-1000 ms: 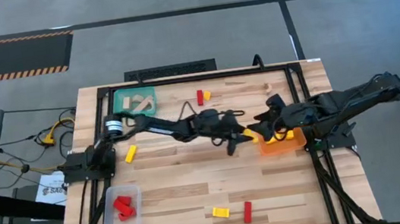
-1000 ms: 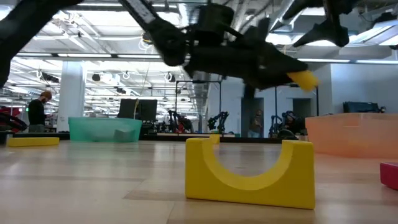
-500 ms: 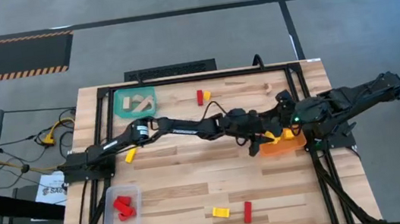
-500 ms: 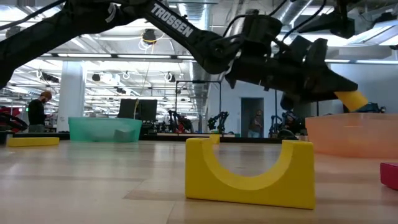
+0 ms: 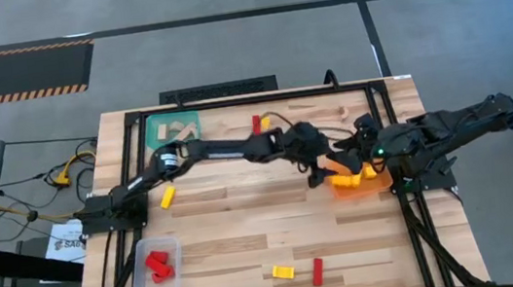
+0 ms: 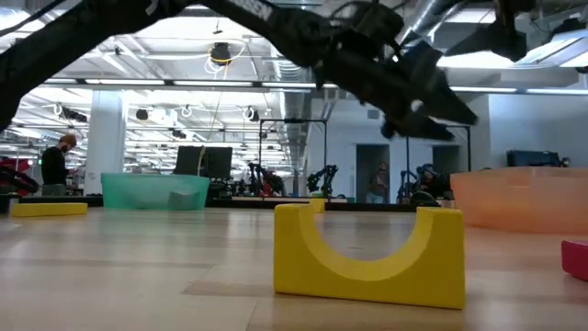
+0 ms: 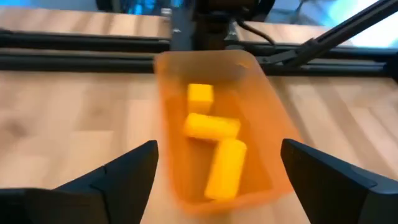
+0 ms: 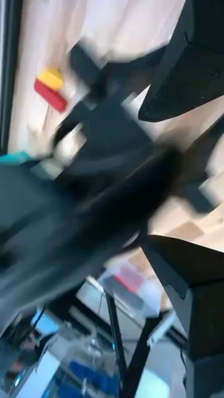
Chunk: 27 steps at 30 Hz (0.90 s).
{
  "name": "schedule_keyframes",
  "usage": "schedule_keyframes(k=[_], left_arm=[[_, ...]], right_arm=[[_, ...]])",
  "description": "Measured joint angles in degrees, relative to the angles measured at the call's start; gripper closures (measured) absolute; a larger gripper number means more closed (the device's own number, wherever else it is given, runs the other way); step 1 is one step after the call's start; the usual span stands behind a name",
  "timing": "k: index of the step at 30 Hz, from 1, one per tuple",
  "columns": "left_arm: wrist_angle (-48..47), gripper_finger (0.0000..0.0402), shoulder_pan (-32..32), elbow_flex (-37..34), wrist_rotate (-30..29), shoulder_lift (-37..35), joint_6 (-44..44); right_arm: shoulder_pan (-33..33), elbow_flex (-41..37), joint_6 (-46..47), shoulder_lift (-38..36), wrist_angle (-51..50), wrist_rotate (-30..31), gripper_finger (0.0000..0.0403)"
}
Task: Sort & place blocks by color
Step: Put the yellow block into the orange bin
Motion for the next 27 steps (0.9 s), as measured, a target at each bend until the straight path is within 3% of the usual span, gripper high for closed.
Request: schedule_keyframes(k=[3,8,15,19,27], left_arm=[[-7.8,0.0074,1.0,0.0,-3.4,-4.3,4.8],[-23.1,0.0086,3.2,0.0,-14.5,-12.0,11.9],[-44.1,0.0103,9.0,-5.5,-16.6,-23.5,9.6],[-48.3,0.0115,11.8,-15.5,-16.7,-32.7,6.4],[-40.4,0.0140,11.1,-45.7,-17.8,-57.5,-8.7]], right_arm=[[-0.9,0.0,-0.1,-0.6,-3.6,0.0,0.0069],[-1.8,0.0,-1.6,-0.9,-5.0,0.0,0.0069],[-3.7,0.0,-3.9,0.2,-5.2,0.0,0.0069],[-5.4,0.0,-5.2,1.9,-4.8,-0.1,0.0069],[-10.3,0.0,-9.7,8.1,5.2,-3.3,0.0069]])
